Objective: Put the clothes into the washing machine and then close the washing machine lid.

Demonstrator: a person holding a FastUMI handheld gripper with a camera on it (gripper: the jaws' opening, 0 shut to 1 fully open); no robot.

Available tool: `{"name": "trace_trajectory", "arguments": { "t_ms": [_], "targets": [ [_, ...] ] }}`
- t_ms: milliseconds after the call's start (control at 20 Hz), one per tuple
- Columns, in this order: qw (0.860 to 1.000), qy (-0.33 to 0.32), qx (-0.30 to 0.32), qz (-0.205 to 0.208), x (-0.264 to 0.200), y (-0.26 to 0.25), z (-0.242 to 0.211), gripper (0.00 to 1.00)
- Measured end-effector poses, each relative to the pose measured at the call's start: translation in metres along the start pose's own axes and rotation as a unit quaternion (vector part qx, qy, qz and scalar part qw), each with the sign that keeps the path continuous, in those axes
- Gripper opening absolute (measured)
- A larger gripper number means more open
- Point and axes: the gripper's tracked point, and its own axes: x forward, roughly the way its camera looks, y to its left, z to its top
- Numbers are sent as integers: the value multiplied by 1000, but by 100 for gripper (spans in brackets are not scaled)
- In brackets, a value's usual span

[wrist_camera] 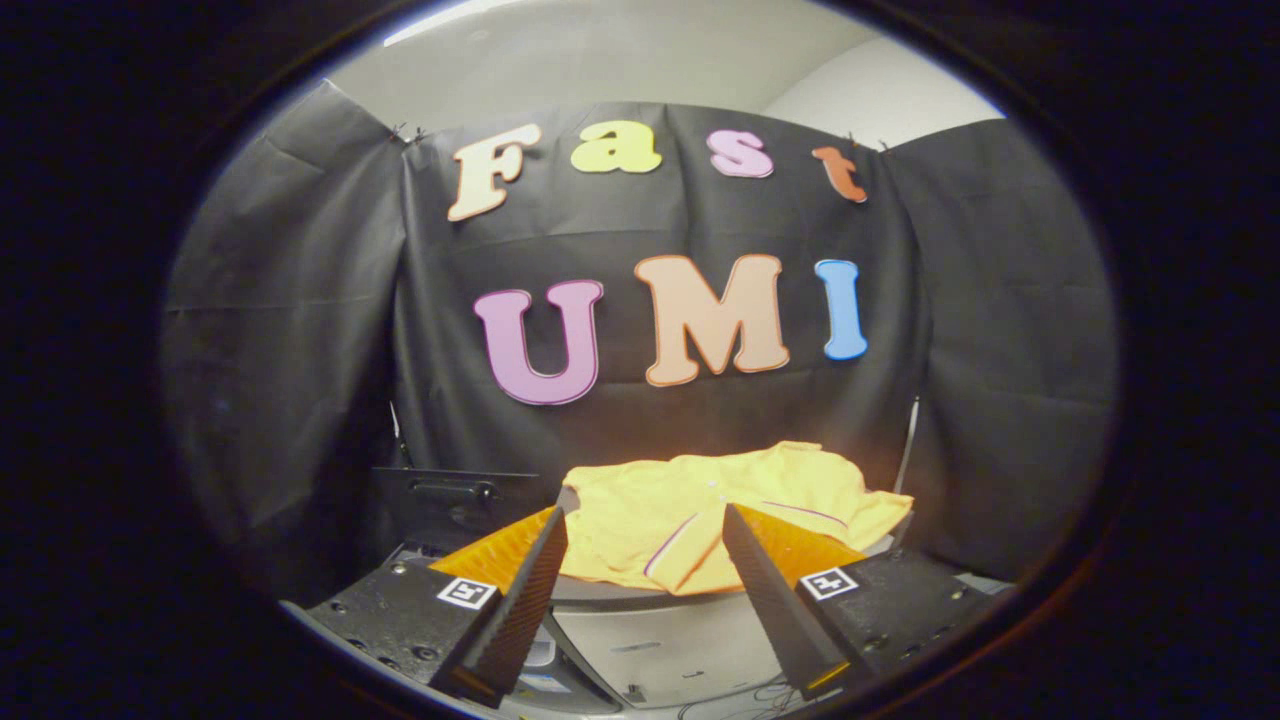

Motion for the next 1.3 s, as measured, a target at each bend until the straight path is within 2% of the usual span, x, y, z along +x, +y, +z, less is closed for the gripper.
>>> {"name": "trace_trajectory", "arguments": {
  "t_ms": [100, 350, 500, 600, 650, 750, 800, 850, 900, 950, 1000, 1050, 1150, 1200, 1300],
  "targets": [
    [1000, 29, -4, -3, 27, -3, -7, 95],
    [995, 80, -21, -47, 97, -44, -22, 97],
    [989, 134, -38, -58, 131, -71, -48, 97],
    [982, 168, -4, -87, 141, -92, -65, 98],
    [981, 172, 10, -85, 151, -99, -69, 99],
    [980, 192, 14, -48, 164, -88, -79, 96],
    [973, 226, -1, -36, 162, -85, -97, 96],
    [971, 234, -39, -29, 155, -85, -96, 97],
    [976, 208, -41, -39, 160, -89, -86, 97],
    [972, 228, -27, -45, 161, -91, -97, 97],
    [974, 222, -6, -51, 155, -87, -94, 97],
    [978, 200, -10, -57, 161, -84, -94, 98],
    [980, 193, -28, -45, 157, -74, -94, 81],
    [981, 189, -33, -37, 156, -71, -94, 79],
    [982, 178, -8, -62, 156, -77, -96, 43]
  ]
}}
